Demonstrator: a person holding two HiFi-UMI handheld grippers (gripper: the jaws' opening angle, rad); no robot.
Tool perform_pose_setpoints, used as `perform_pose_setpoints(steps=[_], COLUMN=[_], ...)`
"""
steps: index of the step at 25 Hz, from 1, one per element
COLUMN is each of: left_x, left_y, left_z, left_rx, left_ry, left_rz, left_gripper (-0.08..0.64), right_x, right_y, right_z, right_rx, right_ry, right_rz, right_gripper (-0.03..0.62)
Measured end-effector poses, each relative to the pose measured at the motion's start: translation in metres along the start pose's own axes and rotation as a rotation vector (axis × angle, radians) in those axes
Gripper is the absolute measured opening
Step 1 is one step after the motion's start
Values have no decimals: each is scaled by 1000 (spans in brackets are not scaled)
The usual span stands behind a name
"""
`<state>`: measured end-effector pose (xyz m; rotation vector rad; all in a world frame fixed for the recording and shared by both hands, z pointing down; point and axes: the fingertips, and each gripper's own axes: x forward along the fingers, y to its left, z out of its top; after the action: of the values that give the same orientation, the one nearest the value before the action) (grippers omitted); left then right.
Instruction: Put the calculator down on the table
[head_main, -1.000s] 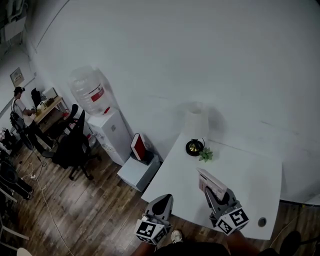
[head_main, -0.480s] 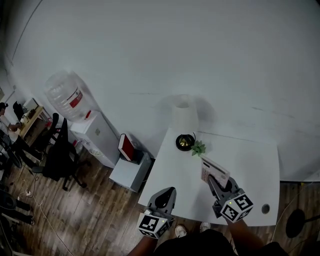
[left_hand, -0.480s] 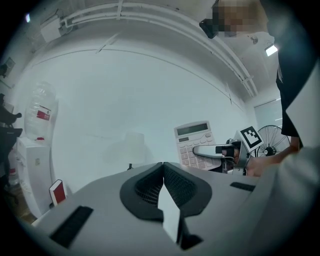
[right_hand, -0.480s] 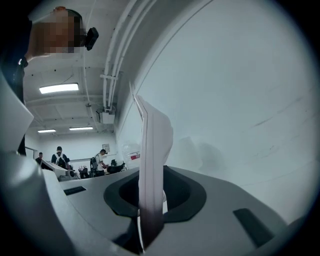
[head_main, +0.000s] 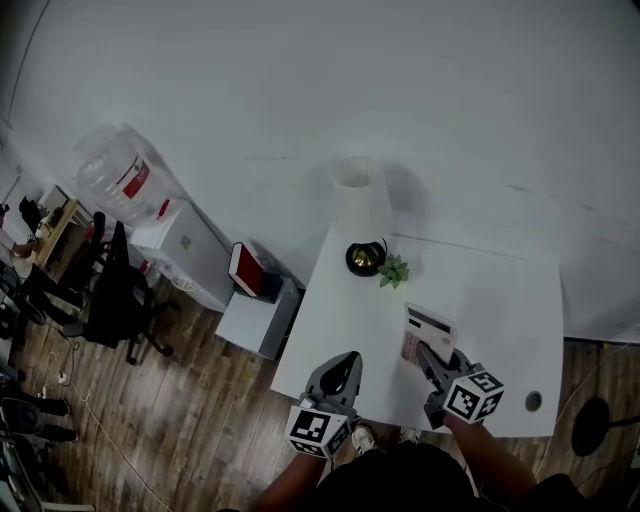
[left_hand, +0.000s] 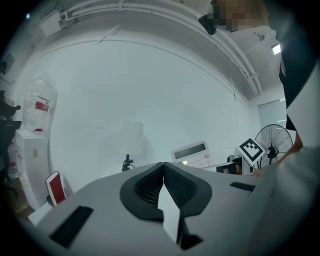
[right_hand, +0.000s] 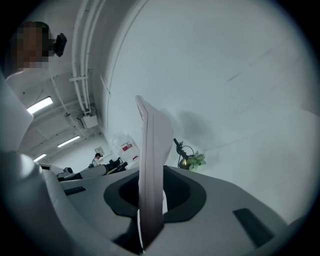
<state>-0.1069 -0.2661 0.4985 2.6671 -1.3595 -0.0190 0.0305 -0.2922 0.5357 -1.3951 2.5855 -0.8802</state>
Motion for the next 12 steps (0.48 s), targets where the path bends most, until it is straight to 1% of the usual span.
perform_pose_setpoints(steps=[2, 7, 12], left_x=[3, 8, 4], left_y=[-2, 0, 0], left_z=[-5, -13, -21], left_rx=[-6, -23, 14], left_ry=[12, 46, 81], left_rz=[4, 39, 46], left_gripper=[20, 20, 20], right_x=[2, 9, 13], right_y=[-13, -41, -59], right_z=[-21, -73, -125], right_rx=[55, 183, 353], right_ry=[46, 163, 253], right_rz=[-11, -41, -70], right_gripper=[92, 92, 92])
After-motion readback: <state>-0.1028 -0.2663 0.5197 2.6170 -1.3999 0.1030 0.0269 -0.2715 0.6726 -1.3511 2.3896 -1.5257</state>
